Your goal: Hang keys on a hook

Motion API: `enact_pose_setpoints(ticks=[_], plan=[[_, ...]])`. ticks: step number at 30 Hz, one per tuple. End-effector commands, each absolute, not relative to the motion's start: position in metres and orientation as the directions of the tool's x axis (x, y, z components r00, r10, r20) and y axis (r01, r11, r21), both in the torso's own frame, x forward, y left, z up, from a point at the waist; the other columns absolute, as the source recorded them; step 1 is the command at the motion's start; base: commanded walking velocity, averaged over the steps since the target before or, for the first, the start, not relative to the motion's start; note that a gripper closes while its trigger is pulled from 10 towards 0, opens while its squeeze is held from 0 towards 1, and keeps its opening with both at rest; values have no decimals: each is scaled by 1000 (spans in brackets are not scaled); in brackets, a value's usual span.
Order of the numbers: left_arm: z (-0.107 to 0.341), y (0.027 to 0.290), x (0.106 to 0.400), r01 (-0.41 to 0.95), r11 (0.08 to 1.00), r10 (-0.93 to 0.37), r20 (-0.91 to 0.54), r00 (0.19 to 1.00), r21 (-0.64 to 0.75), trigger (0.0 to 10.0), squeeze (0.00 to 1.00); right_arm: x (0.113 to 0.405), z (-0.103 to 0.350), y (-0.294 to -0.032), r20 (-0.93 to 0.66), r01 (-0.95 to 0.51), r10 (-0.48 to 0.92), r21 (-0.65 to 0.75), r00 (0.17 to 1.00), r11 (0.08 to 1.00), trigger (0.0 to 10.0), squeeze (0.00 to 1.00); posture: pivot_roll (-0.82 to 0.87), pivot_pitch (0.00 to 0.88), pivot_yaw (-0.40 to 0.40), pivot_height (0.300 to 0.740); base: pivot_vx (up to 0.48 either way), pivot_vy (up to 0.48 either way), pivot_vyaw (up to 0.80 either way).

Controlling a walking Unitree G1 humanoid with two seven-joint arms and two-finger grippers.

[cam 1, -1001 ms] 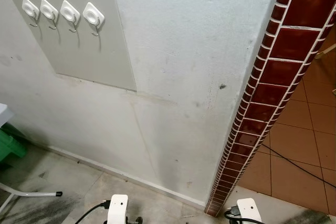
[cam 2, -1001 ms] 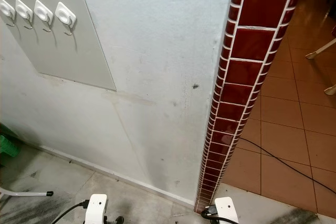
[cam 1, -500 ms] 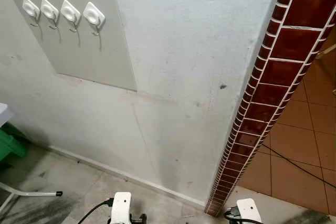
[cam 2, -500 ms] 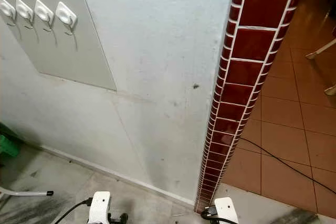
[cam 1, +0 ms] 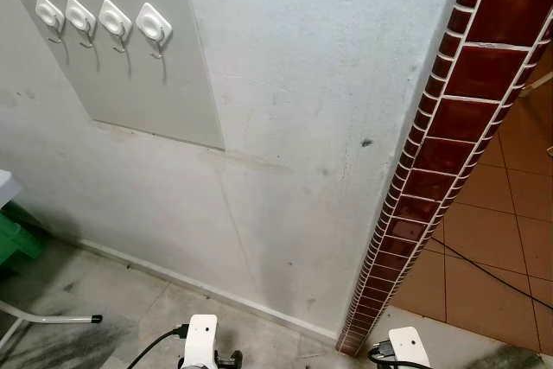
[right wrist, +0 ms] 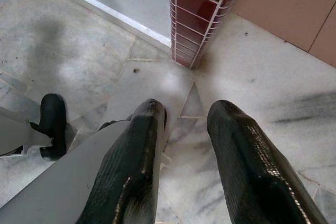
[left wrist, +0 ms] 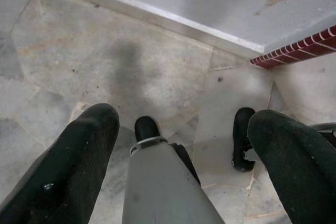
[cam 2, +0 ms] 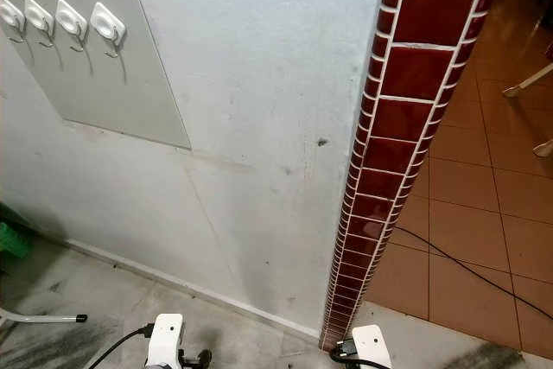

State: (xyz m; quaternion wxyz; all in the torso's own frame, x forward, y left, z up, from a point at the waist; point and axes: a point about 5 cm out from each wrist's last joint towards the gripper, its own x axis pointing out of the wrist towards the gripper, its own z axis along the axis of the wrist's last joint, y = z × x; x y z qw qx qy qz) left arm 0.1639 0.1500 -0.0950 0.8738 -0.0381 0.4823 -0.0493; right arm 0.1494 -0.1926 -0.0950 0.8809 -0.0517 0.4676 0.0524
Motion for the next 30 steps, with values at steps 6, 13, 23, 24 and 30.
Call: enact_pose_setpoints(ticks=[6, 13, 23, 24, 30], plan=[[-95, 157, 163, 27, 994, -107, -840, 532, -109, 10000, 0, 151, -95, -191, -829, -154, 48, -47, 557, 987, 10000, 0, -117, 0, 31, 740, 0, 0, 0], [-96, 158, 161, 26, 994, -105, -842, 530, -108, 10000, 0, 149, -95, -191, -830, -154, 49, -45, 556, 987, 10000, 0, -117, 0, 31, 740, 0, 244, 0], [-96, 157, 161, 22, 994, -105, -843, 528, -110, 10000, 0, 149, -95, -191, -831, -156, 50, -44, 554, 987, 10000, 0, -115, 0, 29, 740, 0, 313, 0], [-96, 157, 161, 22, 994, -106, -842, 529, -111, 10000, 0, 149, -95, -191, -831, -155, 50, -44, 554, 987, 10000, 0, -115, 0, 28, 740, 0, 345, 0], [-96, 158, 160, 22, 994, -105, -842, 529, -111, 10000, 0, 149, -95, -190, -830, -156, 52, -43, 555, 987, 10000, 0, -113, 0, 27, 740, 0, 346, 0]])
